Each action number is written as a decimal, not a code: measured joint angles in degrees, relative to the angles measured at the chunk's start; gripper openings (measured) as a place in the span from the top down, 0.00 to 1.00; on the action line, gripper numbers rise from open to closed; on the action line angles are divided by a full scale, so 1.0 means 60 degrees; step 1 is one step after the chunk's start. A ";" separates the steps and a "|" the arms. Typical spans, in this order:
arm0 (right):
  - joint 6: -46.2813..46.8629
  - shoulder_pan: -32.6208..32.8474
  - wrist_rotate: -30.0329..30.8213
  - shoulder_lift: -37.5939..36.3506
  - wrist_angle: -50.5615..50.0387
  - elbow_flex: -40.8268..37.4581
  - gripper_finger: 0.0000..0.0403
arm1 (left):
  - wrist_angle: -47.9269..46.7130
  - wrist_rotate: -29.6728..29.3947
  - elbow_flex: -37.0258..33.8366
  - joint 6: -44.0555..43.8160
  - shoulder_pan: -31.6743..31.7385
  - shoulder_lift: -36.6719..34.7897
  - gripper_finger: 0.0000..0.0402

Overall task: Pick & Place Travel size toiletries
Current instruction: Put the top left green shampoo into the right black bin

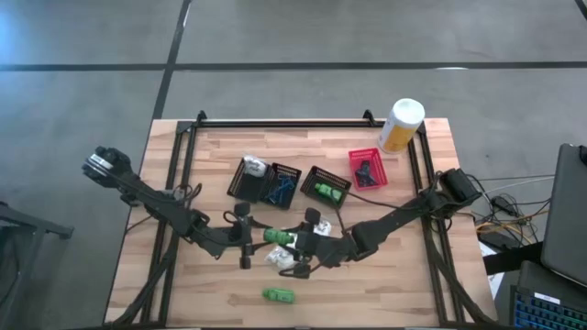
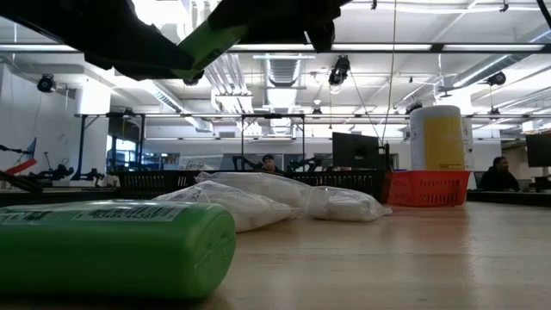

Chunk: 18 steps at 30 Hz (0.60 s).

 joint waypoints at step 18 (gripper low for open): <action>0.0534 -0.0025 0.1017 -0.0084 -0.0656 -0.0022 0.57 | -0.1667 -0.0098 -0.0059 -0.0924 -0.0055 -0.0119 0.50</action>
